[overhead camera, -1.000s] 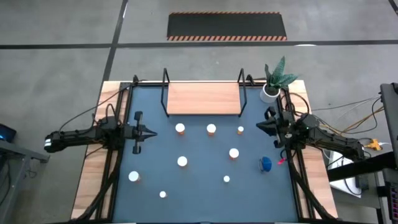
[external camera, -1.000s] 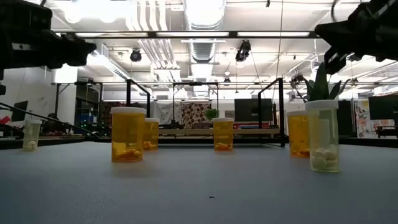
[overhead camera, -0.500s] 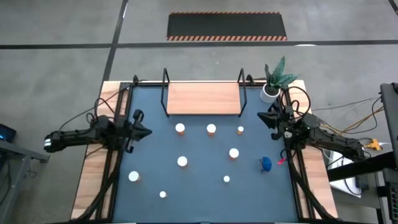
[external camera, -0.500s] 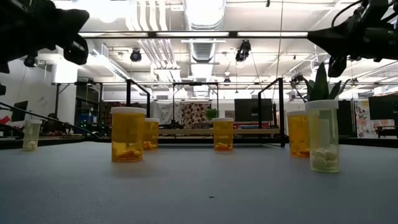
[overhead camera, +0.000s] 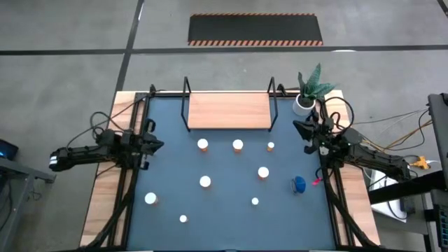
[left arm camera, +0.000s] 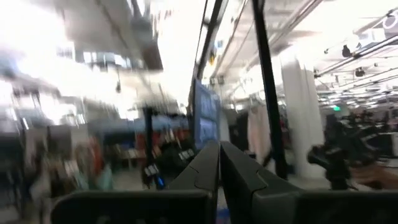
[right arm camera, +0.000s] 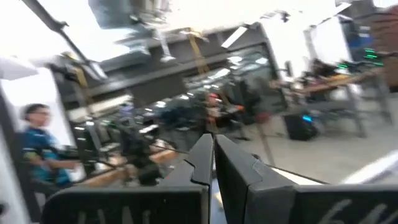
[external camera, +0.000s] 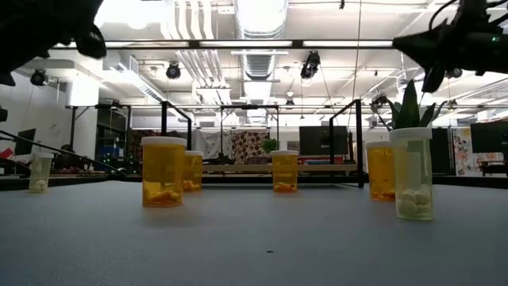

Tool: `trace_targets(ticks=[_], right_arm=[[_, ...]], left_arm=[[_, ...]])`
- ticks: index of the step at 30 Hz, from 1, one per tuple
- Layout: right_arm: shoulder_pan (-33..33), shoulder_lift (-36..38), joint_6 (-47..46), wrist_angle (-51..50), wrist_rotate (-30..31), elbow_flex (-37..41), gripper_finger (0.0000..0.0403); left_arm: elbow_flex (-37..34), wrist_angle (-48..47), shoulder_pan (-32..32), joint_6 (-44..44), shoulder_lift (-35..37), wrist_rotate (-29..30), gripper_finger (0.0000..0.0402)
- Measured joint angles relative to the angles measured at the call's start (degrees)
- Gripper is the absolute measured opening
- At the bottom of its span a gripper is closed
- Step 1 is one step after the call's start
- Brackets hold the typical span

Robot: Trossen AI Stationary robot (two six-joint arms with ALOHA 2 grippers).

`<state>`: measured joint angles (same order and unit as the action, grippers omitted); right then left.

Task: Pick and place medicine bottles onto shelf by color
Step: Put the orange pill bottle on the shelf

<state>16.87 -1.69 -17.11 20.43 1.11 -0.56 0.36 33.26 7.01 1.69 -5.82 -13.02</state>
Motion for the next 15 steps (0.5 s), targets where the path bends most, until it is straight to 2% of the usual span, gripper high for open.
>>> trace_targets(ticks=[3, 8, 12, 15], right_arm=[[-0.1, 0.0, -1.5, 2.7, -2.8, -0.1, 0.0009], [-0.1, -2.2, -1.8, 3.1, -4.6, -2.6, 0.0009], [-0.1, -6.4, 0.8, 2.9, -4.6, -6.4, 0.0009], [-0.1, -10.7, 2.8, 3.2, -4.7, -10.3, 0.0009]], left_arm=[[0.0, 4.4, 0.0, 4.0, -0.6, 0.0, 0.0000], [0.0, 5.7, 0.0, 9.9, -1.3, 0.0, 0.0000], [0.0, 5.8, 0.0, 15.0, -1.6, 0.0, 0.0000], [0.0, 6.8, 0.0, 15.6, -1.6, 0.0, 0.0000]])
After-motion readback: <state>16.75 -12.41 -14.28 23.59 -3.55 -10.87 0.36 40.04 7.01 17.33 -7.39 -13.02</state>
